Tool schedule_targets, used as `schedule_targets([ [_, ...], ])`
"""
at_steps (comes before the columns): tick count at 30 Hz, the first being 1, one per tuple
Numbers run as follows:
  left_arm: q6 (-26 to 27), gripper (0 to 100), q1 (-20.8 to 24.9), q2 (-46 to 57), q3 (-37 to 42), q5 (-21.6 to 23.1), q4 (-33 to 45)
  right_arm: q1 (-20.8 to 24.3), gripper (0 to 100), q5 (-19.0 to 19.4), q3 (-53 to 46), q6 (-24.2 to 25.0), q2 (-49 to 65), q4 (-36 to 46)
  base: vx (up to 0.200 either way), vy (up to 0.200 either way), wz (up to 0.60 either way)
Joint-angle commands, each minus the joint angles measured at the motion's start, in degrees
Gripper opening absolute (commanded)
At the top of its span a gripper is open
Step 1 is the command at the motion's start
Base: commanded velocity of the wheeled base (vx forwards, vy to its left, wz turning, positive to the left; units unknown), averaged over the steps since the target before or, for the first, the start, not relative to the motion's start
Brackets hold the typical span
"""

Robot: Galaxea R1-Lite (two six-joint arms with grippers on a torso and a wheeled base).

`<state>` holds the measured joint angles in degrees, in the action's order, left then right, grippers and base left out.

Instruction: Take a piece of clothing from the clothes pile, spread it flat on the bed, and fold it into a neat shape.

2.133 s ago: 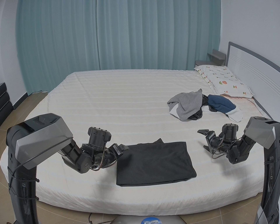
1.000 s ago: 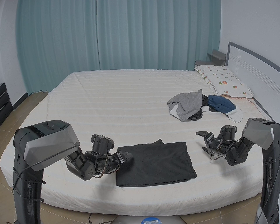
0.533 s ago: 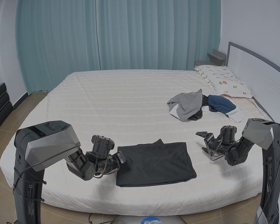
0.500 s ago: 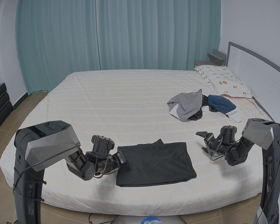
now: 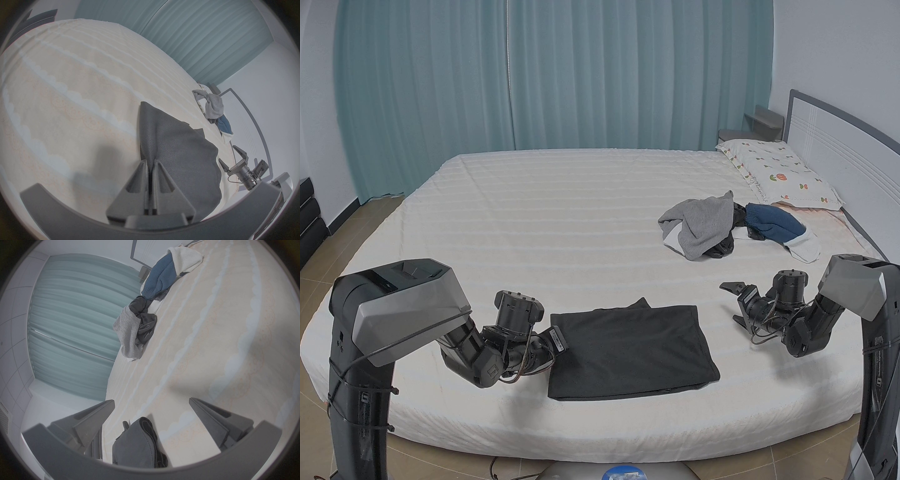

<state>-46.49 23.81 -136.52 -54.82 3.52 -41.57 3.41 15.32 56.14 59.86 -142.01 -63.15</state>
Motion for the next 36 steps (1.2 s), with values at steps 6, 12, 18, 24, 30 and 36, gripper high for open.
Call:
schedule_targets([
  [6,0.1,0,0.0,-0.1,-0.1,-1.1,0.1,-0.1,100,0.1,-0.2,0.0,0.0,0.0,0.000,0.000,0.00],
  [12,0.1,0,0.1,0.1,-0.1,-1.2,0.2,-0.2,100,0.1,-0.2,-0.1,0.0,0.4,0.000,0.000,0.00],
  [18,-0.5,0,-0.3,0.5,0.2,-1.0,0.3,-0.2,100,0.1,-0.2,-0.1,0.0,0.3,0.000,0.067,0.00],
  [24,-0.5,0,-0.4,0.5,0.2,-1.1,0.3,-0.2,100,0.1,-0.2,-0.1,0.0,0.3,0.000,0.200,0.00],
  [30,-0.5,0,-0.4,0.5,0.2,-1.1,0.3,-0.2,100,0.1,-0.2,-0.1,0.0,0.2,0.000,0.200,0.00],
  [36,-0.5,0,-0.4,0.5,0.1,-1.1,0.4,-0.3,100,0.1,-0.3,-0.1,0.1,0.2,0.000,0.200,0.00],
])
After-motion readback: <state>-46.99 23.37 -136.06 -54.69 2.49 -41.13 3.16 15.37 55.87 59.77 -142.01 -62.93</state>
